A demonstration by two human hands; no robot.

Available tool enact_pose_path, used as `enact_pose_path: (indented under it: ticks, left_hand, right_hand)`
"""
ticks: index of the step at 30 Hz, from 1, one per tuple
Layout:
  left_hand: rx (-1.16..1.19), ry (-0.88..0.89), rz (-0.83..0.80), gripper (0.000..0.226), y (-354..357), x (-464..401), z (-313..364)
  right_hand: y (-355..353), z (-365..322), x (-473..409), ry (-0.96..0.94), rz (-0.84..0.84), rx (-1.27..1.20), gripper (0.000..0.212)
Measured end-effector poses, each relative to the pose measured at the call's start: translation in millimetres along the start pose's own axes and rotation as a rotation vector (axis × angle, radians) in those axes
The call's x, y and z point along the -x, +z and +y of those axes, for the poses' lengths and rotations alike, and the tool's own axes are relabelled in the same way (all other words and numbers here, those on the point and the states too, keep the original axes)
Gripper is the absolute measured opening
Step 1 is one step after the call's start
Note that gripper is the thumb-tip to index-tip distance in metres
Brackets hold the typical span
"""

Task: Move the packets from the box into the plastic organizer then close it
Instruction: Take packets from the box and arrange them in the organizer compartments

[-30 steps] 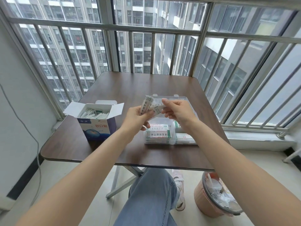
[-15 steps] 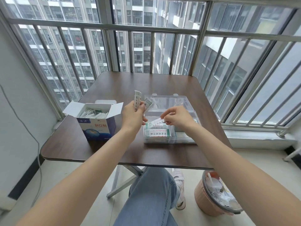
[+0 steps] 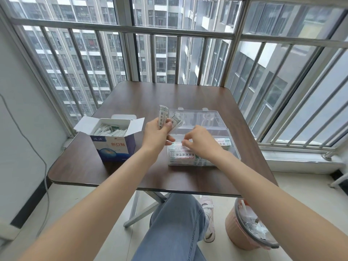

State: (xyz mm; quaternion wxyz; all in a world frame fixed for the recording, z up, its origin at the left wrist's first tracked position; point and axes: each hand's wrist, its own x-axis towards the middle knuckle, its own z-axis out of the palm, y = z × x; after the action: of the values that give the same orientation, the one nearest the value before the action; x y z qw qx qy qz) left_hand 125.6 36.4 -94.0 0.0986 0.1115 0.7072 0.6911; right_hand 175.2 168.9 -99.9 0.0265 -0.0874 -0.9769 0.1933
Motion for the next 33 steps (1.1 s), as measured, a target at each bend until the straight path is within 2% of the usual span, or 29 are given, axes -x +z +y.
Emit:
enact_pose_path:
  ticks: [3,5,7,9,13,16,21,25,29,33]
  left_hand:
    - [0.043,-0.030,-0.034,0.008,-3.2,0.3,-2.7]
    - [0.057,-0.042,-0.056,0.008,-4.9,1.4,-4.3]
    - [0.074,-0.046,-0.089,0.011,-5.5,3.3,-3.8]
    - [0.080,-0.039,-0.140,0.014,-5.2,6.1,-1.3]
    - [0.107,-0.019,-0.216,0.013,-4.8,11.8,3.2]
    - [0.108,-0.012,-0.236,0.013,-8.4,14.0,5.0]
    - [0.043,0.010,-0.244,0.014,-8.8,14.0,5.0]
    - [-0.056,0.040,-0.218,0.020,-6.3,11.2,4.5]
    - [-0.227,0.091,-0.098,0.020,-3.8,3.7,-0.3]
    - [-0.222,0.112,0.059,0.020,-2.2,0.5,-3.6]
  right_hand:
    - [-2.3,-3.0,4.3,-0.003,0.027,-0.007,0.026]
    - [-9.8,-5.1,7.6,0.018,0.081,-0.267,0.022]
    - [-18.7,-7.1,12.2,0.067,0.054,-0.672,0.012]
    - [-22.6,-8.0,14.9,0.086,0.062,-0.855,0.005]
    - [-23.3,-6.1,15.6,0.100,0.178,-0.902,0.014]
    - [-25.0,-7.0,18.2,0.148,0.168,-0.994,0.006]
    - [-27.9,-6.5,17.3,0.281,0.219,-1.278,0.005]
    - [-33.9,-4.2,16.6,0.270,0.171,-1.474,0.009]
    - [-39.2,-0.7,12.8,0.336,0.162,-1.597,0.025]
    - [-36.6,11.6,9.2,0.331,0.126,-1.421,0.009]
